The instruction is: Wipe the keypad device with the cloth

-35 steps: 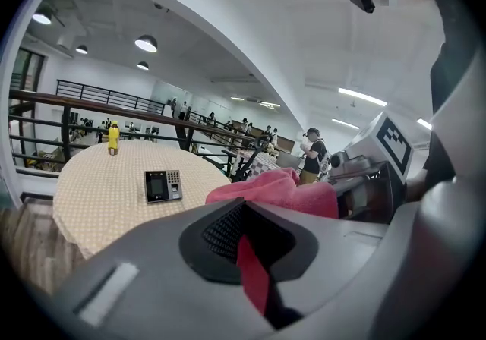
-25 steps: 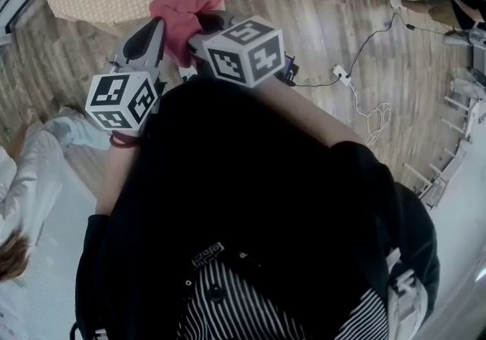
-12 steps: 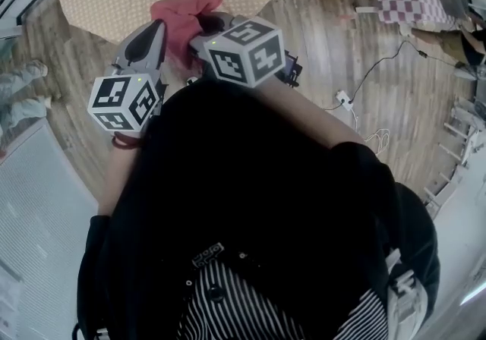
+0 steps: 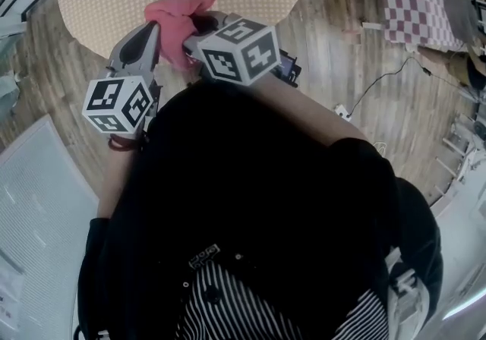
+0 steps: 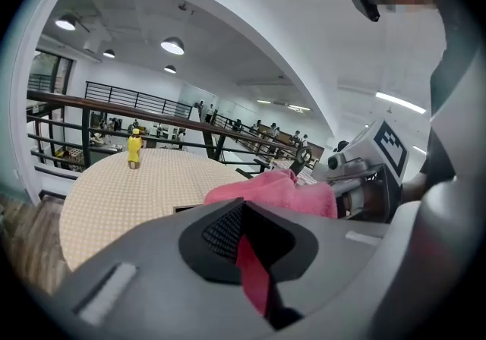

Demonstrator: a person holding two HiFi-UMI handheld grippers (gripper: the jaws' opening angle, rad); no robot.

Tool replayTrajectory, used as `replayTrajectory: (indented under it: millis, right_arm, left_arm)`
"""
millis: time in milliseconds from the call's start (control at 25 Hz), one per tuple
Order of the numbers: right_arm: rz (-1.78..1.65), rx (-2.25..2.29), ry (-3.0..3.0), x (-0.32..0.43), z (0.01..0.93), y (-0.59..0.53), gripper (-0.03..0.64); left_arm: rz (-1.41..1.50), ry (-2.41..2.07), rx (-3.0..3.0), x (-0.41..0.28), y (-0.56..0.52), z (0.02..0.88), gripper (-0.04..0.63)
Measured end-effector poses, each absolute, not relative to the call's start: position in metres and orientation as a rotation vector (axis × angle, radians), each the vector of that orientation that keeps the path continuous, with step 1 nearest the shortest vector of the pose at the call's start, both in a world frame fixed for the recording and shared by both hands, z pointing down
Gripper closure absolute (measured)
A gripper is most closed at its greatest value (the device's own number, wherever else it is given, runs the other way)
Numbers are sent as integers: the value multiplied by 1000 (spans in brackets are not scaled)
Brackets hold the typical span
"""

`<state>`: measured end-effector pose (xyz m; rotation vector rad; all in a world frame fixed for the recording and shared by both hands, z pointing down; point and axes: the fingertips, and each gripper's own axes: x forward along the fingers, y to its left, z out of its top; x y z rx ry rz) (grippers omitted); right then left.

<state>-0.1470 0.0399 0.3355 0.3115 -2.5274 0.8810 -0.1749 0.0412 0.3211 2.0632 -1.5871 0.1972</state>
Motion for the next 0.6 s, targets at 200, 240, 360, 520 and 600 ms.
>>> replayTrajectory:
  millis: [200,240,360,520,600]
  right_arm:
    - [933,268,-2517,-135,342,-14,554]
    - [945,260,-2515,-132,345,-21,554]
    - [979,237,-2511,-124,349,-41,554]
    - [1014,204,-2508,-117,354,-62,554]
    - [1030,200,-2511,-117,354,-65,554]
  left_arm:
    - [224,-1592,2012,-162,-13,327,592]
    - [230,-1591,2005,-160,-20,330,592]
    - [256,-1596,1987,-152,-41,333,592]
    - [270,-1609,1963,-142,-59,334,592]
    - [278,-1607,1958,-142,-62,335,592]
